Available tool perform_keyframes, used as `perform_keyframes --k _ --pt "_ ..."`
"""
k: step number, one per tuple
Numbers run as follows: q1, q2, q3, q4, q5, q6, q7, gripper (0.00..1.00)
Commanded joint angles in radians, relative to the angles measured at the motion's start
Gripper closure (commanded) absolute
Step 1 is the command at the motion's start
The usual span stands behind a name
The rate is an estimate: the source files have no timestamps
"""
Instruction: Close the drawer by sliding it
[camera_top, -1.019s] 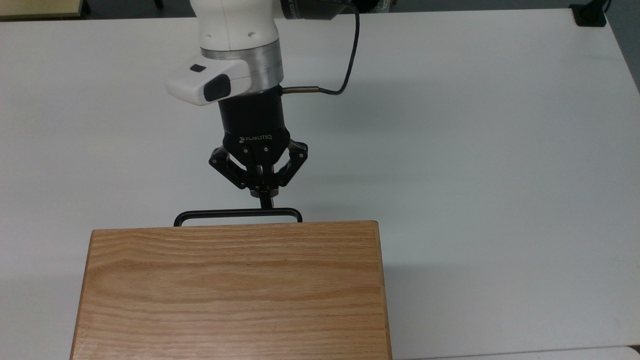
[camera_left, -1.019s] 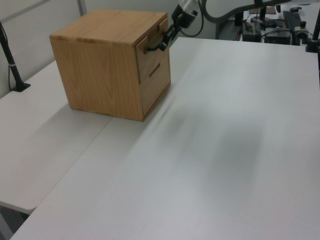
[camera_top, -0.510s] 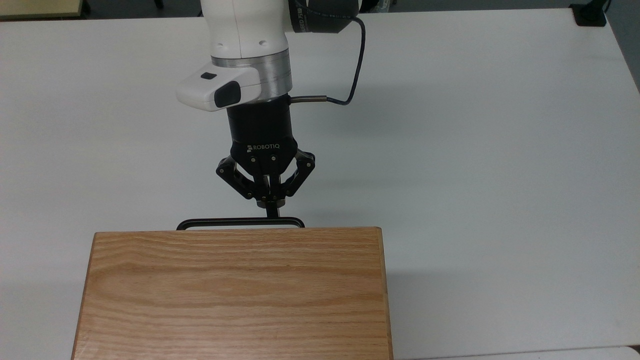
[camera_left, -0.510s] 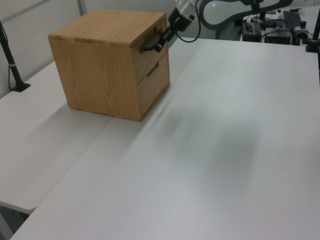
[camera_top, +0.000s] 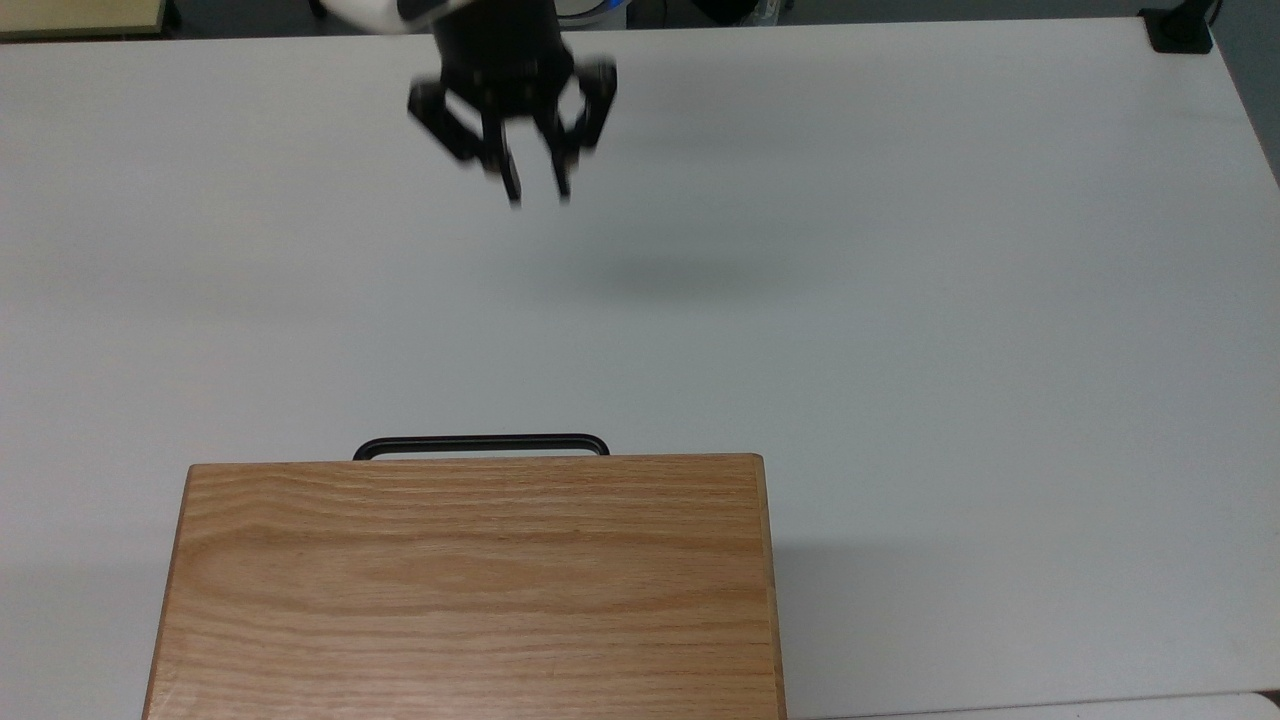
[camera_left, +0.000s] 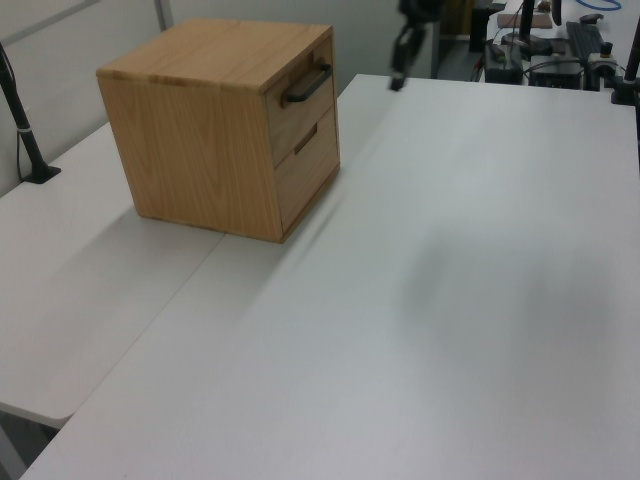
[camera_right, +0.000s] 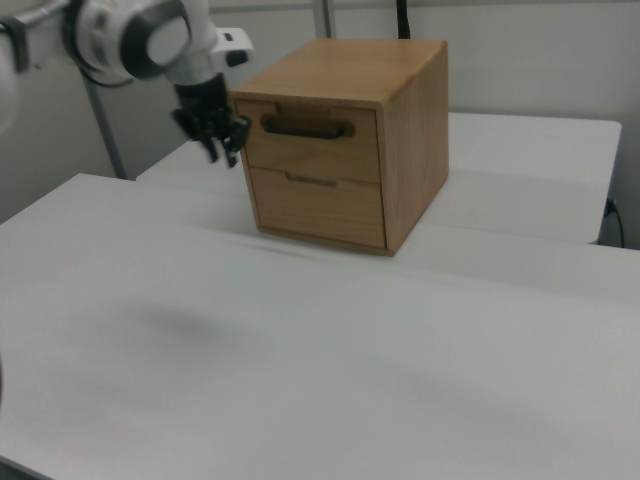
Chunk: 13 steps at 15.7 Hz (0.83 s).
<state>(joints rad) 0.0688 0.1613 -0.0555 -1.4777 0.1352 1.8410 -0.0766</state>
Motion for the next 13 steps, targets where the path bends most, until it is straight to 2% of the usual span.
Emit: perform_keyframes --k 1,3,5,6,9,13 --pt "0.002 -0.211 0.002 -0.179 -0.029 -0.138 -0.02 0.0" --pt "0.003 -0.252 0.009 -0.2 -0.074 -0.196 -0.019 0.0" --pt "0.003 -0.255 0.028 -0.194 -0.153 -0.261 0.0 0.0" --pt "0.003 -0.255 0.032 -0.194 -0.164 -0.273 0.039 0.0" --pt "0.0 -0.247 0.032 -0.193 -0.166 -0.261 0.142 0.0" --pt "-0.027 -0.22 0.014 -0.154 -0.146 -0.259 0.074 0.0"
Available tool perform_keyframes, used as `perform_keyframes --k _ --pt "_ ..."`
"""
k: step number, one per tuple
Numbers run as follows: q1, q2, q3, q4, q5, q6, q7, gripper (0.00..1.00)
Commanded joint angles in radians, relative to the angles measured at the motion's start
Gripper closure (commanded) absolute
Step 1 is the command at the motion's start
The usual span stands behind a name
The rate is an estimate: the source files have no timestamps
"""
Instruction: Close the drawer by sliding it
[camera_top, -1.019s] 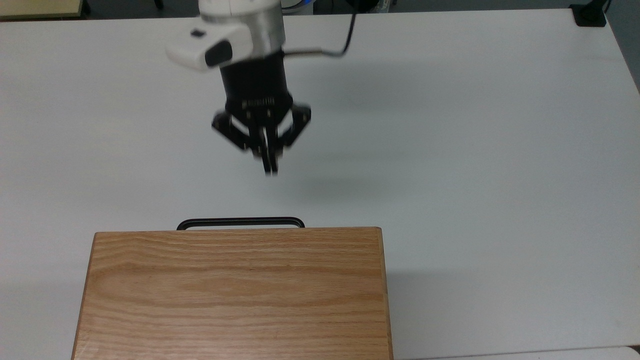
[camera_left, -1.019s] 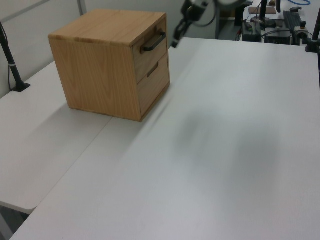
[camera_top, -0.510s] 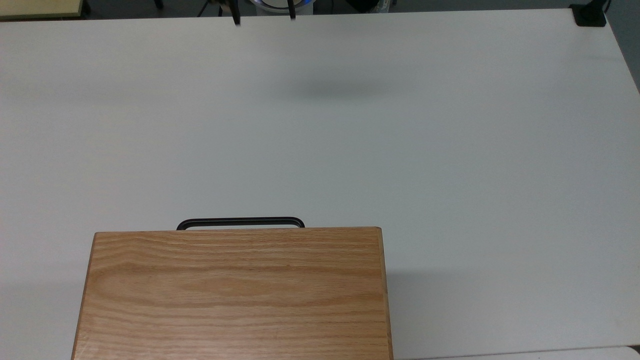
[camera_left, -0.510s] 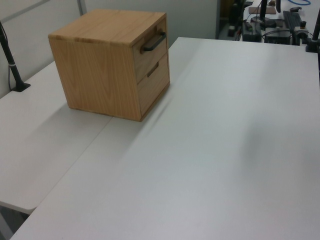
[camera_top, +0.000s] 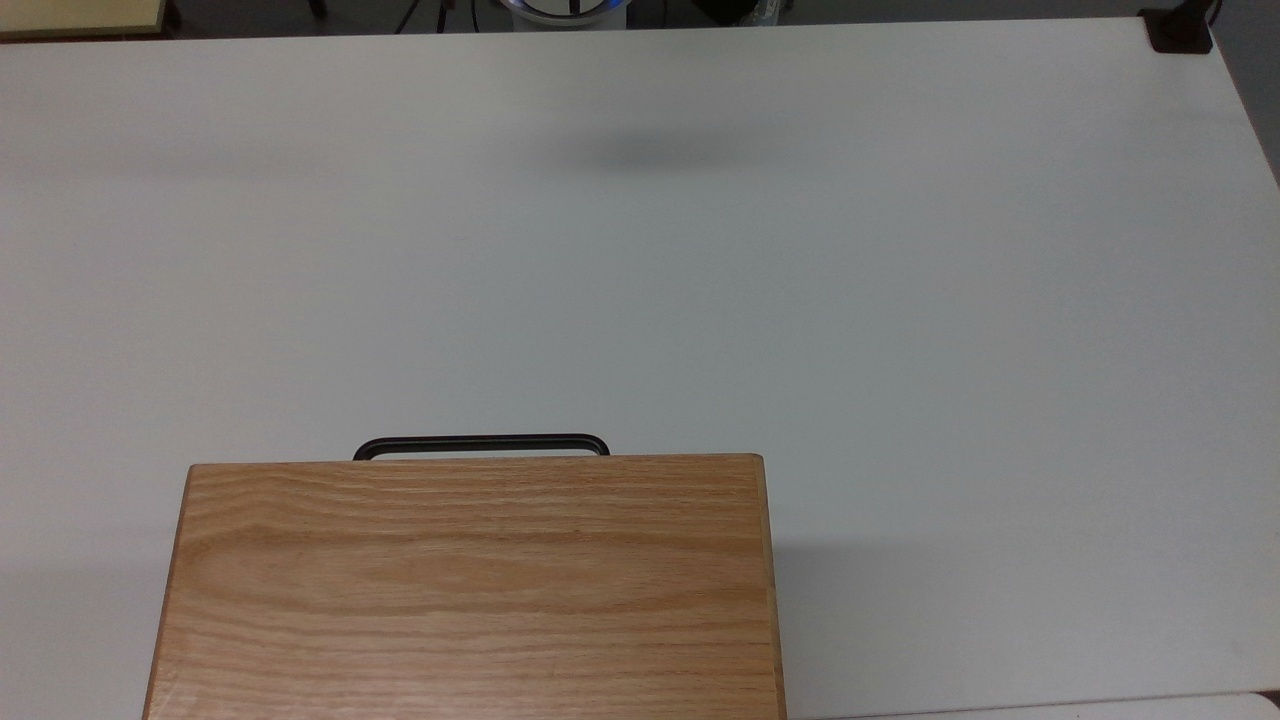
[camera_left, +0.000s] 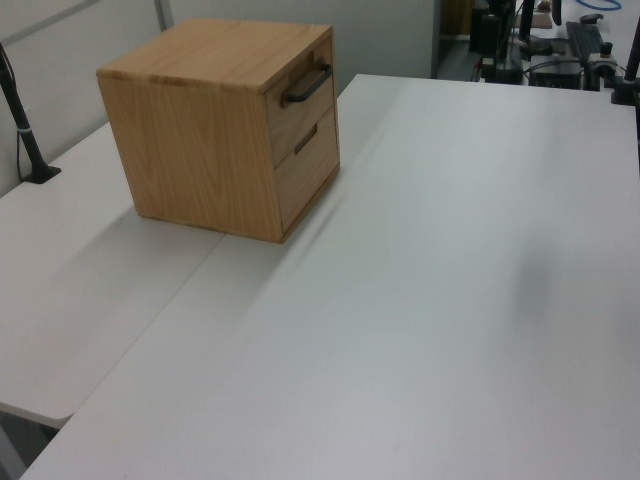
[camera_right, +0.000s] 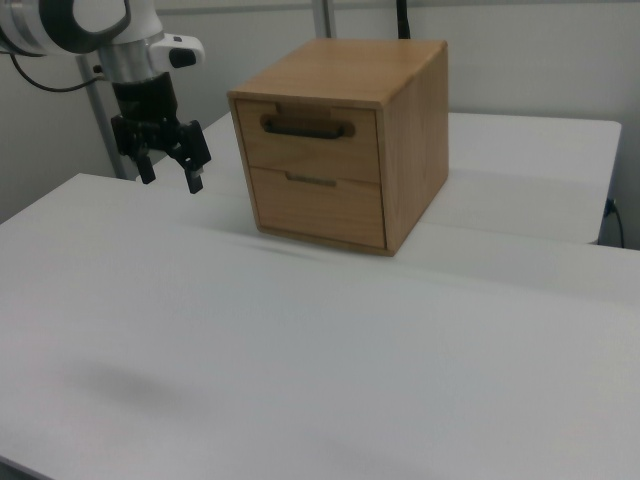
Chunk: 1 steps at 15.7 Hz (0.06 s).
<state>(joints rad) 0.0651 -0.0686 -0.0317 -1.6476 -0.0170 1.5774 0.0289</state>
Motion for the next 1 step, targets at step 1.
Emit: perform_keyframes --k 1 --pt "-0.027 0.01 -0.011 0.015 0.018 0.004 -0.049 0.0"
